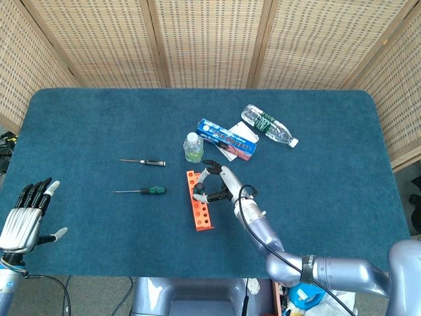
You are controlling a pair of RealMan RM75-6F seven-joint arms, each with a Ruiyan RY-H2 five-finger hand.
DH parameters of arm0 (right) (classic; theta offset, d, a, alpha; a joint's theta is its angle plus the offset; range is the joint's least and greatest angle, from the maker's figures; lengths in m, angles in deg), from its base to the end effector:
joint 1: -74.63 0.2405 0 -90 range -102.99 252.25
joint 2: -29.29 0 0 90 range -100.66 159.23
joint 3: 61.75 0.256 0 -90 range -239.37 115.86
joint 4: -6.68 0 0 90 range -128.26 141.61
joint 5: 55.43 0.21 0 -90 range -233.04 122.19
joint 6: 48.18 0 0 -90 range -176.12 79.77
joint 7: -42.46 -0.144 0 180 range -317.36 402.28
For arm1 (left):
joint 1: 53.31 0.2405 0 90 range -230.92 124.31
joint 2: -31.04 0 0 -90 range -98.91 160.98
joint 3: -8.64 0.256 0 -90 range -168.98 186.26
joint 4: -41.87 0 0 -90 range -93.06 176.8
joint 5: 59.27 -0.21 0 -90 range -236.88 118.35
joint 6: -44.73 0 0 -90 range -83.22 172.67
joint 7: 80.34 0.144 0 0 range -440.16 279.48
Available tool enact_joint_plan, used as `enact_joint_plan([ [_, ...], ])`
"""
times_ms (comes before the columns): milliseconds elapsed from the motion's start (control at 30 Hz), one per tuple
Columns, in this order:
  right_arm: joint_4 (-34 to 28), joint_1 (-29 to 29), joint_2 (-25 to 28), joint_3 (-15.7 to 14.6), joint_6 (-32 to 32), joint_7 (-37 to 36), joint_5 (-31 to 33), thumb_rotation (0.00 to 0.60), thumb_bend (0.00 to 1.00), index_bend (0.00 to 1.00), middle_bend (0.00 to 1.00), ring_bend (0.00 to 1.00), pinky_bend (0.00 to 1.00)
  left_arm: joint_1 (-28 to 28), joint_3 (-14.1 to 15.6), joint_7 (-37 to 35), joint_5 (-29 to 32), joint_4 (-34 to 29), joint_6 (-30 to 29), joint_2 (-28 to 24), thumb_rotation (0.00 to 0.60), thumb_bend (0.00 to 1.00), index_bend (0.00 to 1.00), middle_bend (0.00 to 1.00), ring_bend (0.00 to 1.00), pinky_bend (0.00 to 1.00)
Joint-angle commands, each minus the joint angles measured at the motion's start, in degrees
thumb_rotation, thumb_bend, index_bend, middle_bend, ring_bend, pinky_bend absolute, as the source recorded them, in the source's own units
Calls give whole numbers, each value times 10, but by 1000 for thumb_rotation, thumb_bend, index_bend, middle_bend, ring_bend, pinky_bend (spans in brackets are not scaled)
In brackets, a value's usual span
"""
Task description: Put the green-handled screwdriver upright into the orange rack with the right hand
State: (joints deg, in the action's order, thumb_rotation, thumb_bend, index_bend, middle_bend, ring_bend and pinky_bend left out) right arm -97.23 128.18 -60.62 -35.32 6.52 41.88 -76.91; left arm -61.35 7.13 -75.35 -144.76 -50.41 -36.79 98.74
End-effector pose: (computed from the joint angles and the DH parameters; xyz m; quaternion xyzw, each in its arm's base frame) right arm -0.0312 -0.3400 -0.0183 0.4533 -0.7486 0.4465 0.1865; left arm -0.3012 0.1920 0.1277 -0.6268 -0.3887 -0.3707 0.5645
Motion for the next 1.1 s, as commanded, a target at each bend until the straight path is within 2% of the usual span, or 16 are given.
enact_joint_plan([
  [33,0,-1,0,-2,-5,-2,-5,600,202,629,26,0,0,0,0,-1,0,0,0,0,600,0,0,0,0,0],
  [133,-1,-4,1,-4,-12,-5,-12,600,201,555,0,0,0,0,0,-2,0,0,0,0,600,0,0,0,0,0],
  [500,-5,-9,5,-11,-17,-8,-29,600,196,336,0,0,0,0,1,0,-2,-1,-1,0,600,0,0,0,0,0],
  [900,-25,-19,19,-4,-1,-14,-49,600,196,331,0,0,0,0,0,-1,-2,-2,-3,-1,600,0,0,0,0,0],
  [1100,-62,-44,61,-10,8,-13,-80,600,196,331,0,0,0,1,-1,-1,-2,-1,-4,0,600,0,0,0,0,0],
])
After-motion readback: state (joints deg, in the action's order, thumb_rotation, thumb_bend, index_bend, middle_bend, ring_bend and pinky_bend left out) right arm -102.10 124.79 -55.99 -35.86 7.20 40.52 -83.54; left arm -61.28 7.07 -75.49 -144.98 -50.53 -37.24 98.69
